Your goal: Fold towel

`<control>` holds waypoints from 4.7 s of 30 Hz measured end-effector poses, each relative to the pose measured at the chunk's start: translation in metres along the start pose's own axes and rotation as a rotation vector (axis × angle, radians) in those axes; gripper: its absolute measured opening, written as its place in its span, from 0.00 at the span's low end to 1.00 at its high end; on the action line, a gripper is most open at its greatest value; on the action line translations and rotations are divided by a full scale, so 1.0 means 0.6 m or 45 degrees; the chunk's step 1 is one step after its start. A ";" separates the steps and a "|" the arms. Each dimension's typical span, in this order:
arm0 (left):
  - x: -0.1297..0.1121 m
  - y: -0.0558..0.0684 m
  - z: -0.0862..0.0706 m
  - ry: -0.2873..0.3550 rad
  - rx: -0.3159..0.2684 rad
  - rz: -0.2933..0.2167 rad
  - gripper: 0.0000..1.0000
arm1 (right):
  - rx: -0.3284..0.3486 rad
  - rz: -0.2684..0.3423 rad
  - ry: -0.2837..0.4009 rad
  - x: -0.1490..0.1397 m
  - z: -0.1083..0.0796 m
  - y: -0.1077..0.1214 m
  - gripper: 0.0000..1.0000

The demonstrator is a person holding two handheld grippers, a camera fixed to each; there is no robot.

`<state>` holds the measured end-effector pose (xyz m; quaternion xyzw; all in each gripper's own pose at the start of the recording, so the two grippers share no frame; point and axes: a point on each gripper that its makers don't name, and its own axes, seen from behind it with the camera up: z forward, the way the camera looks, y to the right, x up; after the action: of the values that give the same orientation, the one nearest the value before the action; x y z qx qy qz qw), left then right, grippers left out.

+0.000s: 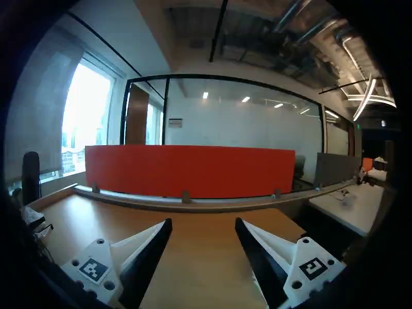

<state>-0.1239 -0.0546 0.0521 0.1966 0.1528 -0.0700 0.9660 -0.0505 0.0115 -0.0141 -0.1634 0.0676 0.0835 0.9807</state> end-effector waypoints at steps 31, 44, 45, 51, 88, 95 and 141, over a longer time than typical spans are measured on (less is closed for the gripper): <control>-0.004 0.006 0.005 -0.014 -0.004 0.016 0.96 | 0.008 -0.019 0.047 0.027 -0.007 0.006 0.96; -0.006 0.009 0.006 -0.013 -0.004 0.016 0.96 | 0.032 -0.041 0.095 0.029 0.001 0.007 0.96; -0.006 0.009 0.006 -0.013 -0.004 0.016 0.96 | 0.032 -0.041 0.096 0.026 0.003 0.009 0.97; -0.008 0.010 0.008 -0.013 -0.004 0.016 0.96 | 0.033 -0.038 0.106 0.015 0.014 0.015 0.98; -0.015 0.012 0.009 -0.011 -0.003 0.015 0.96 | 0.031 0.089 0.092 -0.200 0.064 0.076 0.99; -0.015 0.013 0.009 -0.011 -0.003 0.015 0.96 | 0.046 0.082 0.080 -0.223 0.071 0.065 0.99; -0.016 0.009 0.002 -0.011 -0.002 0.015 0.96 | 0.072 0.038 0.094 -0.253 0.060 0.032 0.99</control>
<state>-0.1316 -0.0494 0.0585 0.1965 0.1475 -0.0649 0.9672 -0.1983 0.0198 0.0380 -0.1376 0.1085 0.0900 0.9804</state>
